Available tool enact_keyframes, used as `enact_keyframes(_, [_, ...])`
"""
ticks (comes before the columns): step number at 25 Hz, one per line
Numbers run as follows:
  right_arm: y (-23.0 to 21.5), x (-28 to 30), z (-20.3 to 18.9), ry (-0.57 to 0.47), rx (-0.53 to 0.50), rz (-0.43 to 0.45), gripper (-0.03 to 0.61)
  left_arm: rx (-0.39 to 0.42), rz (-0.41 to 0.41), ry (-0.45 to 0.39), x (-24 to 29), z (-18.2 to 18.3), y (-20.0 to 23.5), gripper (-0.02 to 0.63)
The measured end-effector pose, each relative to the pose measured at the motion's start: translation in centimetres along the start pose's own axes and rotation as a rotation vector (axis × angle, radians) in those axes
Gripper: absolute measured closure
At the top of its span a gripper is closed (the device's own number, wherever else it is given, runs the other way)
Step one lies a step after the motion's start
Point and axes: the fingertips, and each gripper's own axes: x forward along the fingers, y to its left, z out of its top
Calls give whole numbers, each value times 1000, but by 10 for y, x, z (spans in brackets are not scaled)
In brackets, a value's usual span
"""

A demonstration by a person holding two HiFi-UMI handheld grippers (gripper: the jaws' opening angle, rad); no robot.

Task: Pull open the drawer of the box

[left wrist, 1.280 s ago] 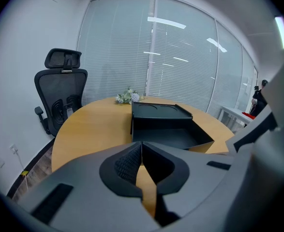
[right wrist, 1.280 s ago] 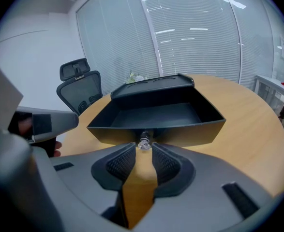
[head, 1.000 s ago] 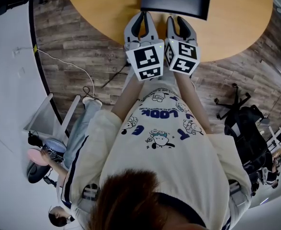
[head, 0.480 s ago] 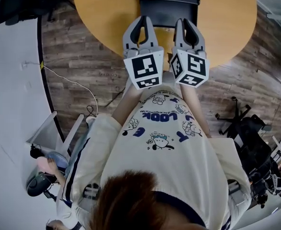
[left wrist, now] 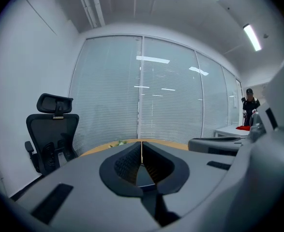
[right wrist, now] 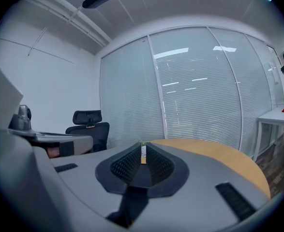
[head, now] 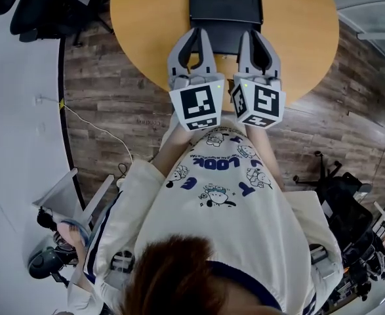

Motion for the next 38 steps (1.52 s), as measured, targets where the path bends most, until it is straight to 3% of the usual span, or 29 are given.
enact_keyframes(14, [0, 3, 33, -88, -25, 7, 531, 8, 12, -64, 5, 25, 2, 595])
enact_keyframes(38, [-4, 5, 36, -95, -23, 7, 534, 16, -24, -68, 10, 30, -15, 595])
